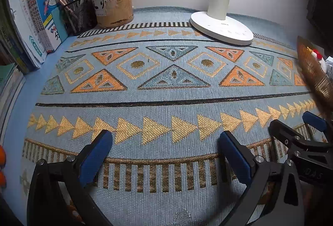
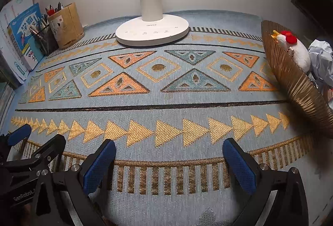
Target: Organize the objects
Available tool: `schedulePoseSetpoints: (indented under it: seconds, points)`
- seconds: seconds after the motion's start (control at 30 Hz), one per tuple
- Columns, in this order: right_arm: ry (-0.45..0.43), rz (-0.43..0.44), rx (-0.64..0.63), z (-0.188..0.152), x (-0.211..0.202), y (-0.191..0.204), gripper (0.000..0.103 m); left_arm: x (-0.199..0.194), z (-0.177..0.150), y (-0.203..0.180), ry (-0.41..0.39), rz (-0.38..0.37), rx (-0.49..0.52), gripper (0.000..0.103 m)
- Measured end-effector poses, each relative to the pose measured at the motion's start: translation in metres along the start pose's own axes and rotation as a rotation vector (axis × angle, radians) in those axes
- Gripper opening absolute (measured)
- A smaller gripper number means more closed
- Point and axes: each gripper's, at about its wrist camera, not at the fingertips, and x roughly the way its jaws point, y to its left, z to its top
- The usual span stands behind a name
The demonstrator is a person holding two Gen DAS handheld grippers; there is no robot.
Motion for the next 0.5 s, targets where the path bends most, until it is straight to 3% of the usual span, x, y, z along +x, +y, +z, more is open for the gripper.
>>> schedulePoseSetpoints:
  seconds: [0.5]
  points:
    - [-0.002, -0.004, 0.002, -0.0014, -0.0005, 0.0005, 0.103, 0.0000, 0.0003, -0.0006, 0.000, 0.001, 0.000, 0.102]
